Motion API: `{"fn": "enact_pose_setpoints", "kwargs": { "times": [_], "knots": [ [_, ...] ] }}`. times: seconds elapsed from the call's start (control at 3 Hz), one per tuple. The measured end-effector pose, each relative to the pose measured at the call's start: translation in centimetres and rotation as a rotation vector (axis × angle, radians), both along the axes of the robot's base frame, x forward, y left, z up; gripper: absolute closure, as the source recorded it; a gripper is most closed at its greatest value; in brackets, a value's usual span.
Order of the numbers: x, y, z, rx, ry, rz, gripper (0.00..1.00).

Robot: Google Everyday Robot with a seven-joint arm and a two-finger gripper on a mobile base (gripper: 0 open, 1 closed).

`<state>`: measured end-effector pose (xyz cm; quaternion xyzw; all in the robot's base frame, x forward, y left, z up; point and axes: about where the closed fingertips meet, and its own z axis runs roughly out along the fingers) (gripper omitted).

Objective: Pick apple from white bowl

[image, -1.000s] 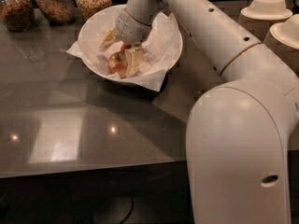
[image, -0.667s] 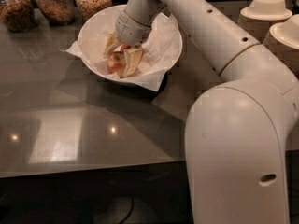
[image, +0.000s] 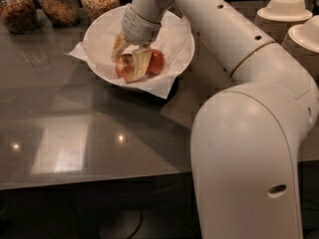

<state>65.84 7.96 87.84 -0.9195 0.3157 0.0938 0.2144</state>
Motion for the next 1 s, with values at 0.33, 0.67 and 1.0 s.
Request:
{"fn": "enact_pose_setpoints", "kwargs": {
  "times": [0.33, 0.67, 1.0],
  "knots": [
    [0.0, -0.6, 2.1, -0.006, -0.029, -0.010, 1.00],
    [0.0, -1.6, 4.9, 0.025, -0.060, -0.034, 1.00],
    [-0.3, -3.1, 8.7, 0.094, -0.097, -0.063, 1.00]
  ]
}}
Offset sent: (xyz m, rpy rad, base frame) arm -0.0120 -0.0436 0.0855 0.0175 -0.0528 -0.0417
